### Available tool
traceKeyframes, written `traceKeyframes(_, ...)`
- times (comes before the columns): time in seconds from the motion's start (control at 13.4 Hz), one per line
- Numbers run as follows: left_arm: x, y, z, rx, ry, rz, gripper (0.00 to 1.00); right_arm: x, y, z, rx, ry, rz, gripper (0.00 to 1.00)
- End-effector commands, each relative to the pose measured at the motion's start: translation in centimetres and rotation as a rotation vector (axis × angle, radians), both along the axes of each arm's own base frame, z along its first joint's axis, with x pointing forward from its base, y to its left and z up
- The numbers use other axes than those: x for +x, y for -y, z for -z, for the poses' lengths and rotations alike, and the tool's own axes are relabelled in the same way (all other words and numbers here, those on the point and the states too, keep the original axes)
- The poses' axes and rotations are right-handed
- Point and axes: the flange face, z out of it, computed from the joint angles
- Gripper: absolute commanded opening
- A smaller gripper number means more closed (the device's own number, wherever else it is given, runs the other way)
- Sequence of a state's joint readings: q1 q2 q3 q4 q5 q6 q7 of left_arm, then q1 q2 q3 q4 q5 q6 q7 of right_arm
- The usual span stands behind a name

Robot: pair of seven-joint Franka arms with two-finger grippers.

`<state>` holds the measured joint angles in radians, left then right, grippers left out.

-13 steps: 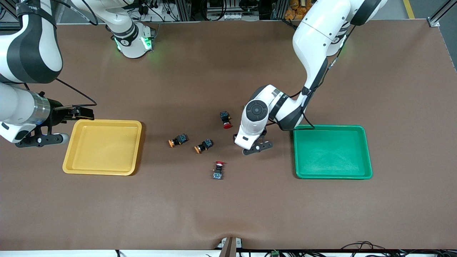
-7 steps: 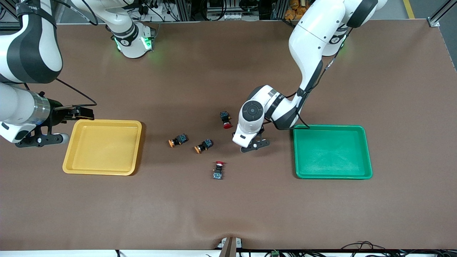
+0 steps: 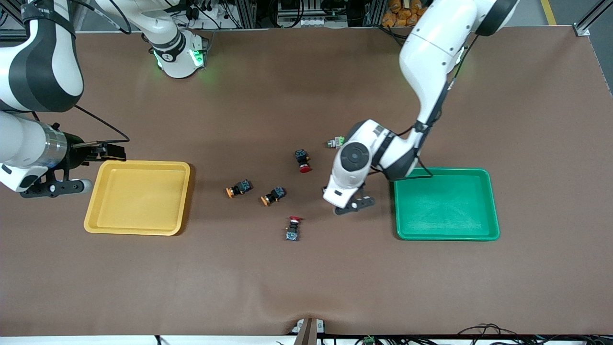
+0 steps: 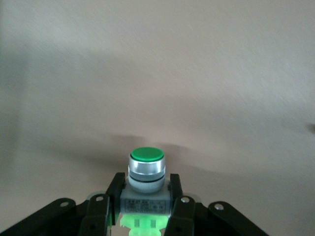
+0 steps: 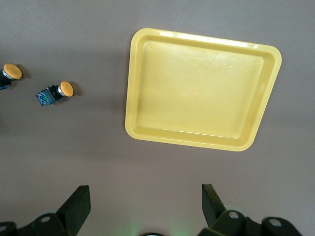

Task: Place green and yellow buttons in trays
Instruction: 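Lower the green button into the green tray while the right gripper reaches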

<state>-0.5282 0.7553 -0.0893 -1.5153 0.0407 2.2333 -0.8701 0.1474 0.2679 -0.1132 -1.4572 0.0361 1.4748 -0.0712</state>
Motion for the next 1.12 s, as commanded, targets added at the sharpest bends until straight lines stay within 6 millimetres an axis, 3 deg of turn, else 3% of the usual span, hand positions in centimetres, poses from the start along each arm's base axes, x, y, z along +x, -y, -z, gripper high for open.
traceKeyframes(0.0, 2.0, -4.7, -3.5, 0.03, -0.03, 0.063, 0.07, 0.0, -0.1, -0.1, 0.027, -0.005, 0.005, 1.0)
traceKeyframes(0.22, 3.7, -9.8, -5.2, 0.05, -0.087, 0.127, 0.1, 0.2, -0.9, 0.6, 0.091, -0.02, 0.024, 1.0)
traceKeyframes(0.45, 5.1, -14.1, -4.0, 0.055, -0.121, 0.145, 0.12, 1.0, -2.1, 3.1, 0.162, -0.065, 0.066, 1.0)
traceKeyframes(0.67, 6.4, -18.8, -2.8, 0.045, -0.144, 0.194, 0.14, 1.8, -3.1, 3.7, 0.18, -0.027, 0.066, 1.0)
traceKeyframes(1.05, 6.9, -21.3, -0.7, 0.039, -0.166, 0.204, 0.22, 3.0, -5.6, 6.6, 0.144, -0.03, 0.143, 1.0)
